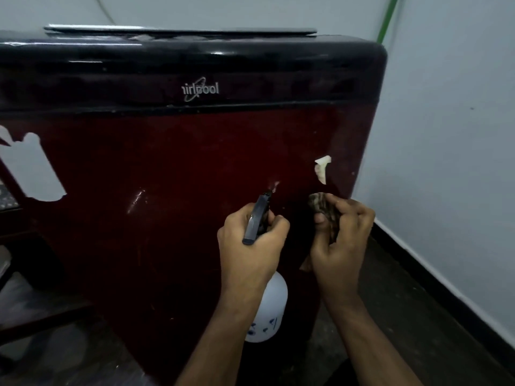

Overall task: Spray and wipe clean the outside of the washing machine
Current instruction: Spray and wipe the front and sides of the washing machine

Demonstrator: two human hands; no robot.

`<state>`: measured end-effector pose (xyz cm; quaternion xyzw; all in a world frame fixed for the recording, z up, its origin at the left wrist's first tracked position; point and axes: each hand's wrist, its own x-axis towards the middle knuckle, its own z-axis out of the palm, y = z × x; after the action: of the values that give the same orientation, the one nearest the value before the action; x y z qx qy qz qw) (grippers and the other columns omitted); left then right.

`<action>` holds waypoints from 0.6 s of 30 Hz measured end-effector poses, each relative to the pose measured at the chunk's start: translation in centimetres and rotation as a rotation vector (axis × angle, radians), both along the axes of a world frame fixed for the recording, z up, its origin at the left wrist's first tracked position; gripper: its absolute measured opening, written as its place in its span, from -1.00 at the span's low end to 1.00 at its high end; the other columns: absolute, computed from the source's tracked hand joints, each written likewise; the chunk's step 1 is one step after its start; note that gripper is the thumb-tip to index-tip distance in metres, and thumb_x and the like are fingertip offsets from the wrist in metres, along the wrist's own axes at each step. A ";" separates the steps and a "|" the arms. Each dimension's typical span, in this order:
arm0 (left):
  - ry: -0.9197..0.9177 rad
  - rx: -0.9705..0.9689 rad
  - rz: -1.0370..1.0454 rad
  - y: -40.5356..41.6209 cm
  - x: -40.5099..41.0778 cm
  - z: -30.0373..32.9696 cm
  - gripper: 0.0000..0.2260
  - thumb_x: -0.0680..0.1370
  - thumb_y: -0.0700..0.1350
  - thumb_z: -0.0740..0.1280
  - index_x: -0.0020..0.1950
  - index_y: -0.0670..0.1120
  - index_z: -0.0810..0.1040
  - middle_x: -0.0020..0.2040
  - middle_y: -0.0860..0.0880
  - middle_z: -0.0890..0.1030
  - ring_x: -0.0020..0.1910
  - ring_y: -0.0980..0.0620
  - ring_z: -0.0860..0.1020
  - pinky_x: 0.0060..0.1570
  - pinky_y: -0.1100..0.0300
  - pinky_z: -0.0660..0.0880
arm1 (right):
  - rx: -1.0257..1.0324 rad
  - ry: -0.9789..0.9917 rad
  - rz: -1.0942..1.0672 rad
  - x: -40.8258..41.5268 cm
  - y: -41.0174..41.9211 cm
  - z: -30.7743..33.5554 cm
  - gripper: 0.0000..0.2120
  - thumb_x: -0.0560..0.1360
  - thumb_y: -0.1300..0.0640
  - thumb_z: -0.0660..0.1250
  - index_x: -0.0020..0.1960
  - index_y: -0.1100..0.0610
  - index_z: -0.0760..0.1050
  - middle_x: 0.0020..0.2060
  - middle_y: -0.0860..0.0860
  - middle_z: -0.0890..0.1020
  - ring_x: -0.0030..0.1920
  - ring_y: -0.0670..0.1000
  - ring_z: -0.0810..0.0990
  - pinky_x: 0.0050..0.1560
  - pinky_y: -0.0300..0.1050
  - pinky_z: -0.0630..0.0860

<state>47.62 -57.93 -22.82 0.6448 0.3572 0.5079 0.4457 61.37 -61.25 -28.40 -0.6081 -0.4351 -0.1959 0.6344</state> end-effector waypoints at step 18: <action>0.003 0.059 -0.137 -0.8 3.9 -0.7 -0.82 0.56 -0.22 0.45 -0.23 -0.08 0.56 -0.37 -0.05 0.56 -0.40 -0.10 0.51 -0.35 -0.07 0.51 | -0.129 -0.239 -0.083 2.8 1.8 -1.2 -0.63 0.56 0.21 0.44 0.35 0.04 0.57 0.24 0.09 0.43 0.22 0.12 0.39 0.10 0.00 0.49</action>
<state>51.54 -58.69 -23.54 0.6814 0.2976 0.4857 0.4595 64.15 -59.46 -29.56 -0.6377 -0.4935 -0.2646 0.5289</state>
